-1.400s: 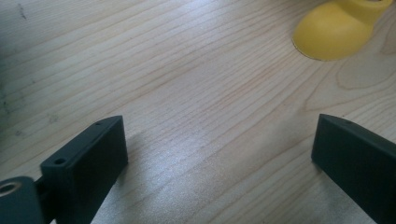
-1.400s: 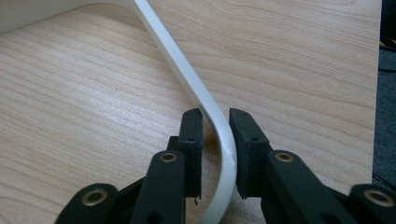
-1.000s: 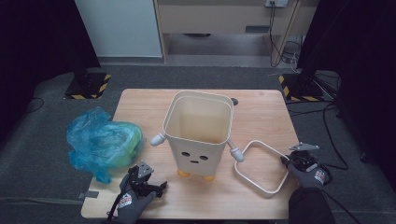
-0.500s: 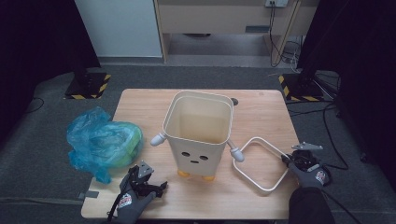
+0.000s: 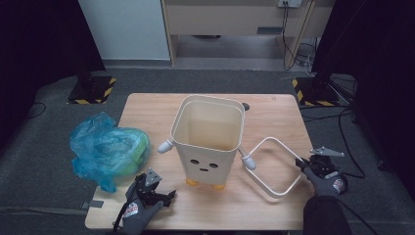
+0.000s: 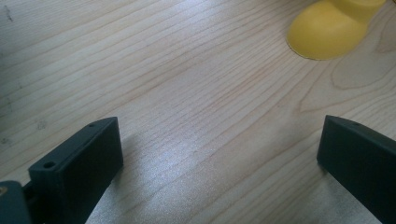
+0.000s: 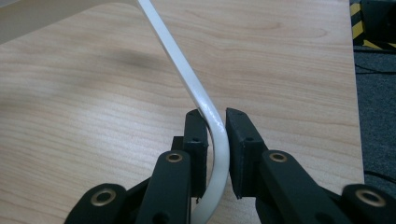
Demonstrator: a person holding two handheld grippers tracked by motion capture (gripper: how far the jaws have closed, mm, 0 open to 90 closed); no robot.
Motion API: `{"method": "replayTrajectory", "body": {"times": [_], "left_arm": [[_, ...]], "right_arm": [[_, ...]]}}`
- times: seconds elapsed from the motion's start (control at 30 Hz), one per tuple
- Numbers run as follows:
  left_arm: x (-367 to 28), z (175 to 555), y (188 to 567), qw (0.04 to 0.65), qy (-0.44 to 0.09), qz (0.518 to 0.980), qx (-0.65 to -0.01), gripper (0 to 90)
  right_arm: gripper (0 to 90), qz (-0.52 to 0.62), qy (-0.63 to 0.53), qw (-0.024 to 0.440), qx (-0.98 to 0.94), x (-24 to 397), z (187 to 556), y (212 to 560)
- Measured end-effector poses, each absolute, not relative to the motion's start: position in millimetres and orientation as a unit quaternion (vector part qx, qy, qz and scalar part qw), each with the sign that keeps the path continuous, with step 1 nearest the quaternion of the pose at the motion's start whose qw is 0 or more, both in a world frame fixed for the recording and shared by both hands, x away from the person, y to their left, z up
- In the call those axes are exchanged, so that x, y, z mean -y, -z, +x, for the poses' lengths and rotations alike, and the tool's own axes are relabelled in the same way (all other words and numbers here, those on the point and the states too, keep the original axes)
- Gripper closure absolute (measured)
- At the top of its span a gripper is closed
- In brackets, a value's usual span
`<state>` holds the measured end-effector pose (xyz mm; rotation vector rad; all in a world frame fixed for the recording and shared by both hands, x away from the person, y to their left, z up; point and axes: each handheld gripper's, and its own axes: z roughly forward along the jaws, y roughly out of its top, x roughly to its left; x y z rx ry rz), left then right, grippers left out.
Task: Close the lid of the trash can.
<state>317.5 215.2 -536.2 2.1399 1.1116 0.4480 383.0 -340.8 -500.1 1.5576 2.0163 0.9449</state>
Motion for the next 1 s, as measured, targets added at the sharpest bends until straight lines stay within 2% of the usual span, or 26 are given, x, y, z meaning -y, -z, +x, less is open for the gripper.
{"method": "replayTrajectory", "body": {"times": [1.0], "left_arm": [[-215,318,536,0.339,-0.171,0.822,-0.424,0.0]], "right_arm": [[79.1,0.542,-0.444,0.278,-0.657,340,375,455]]}}
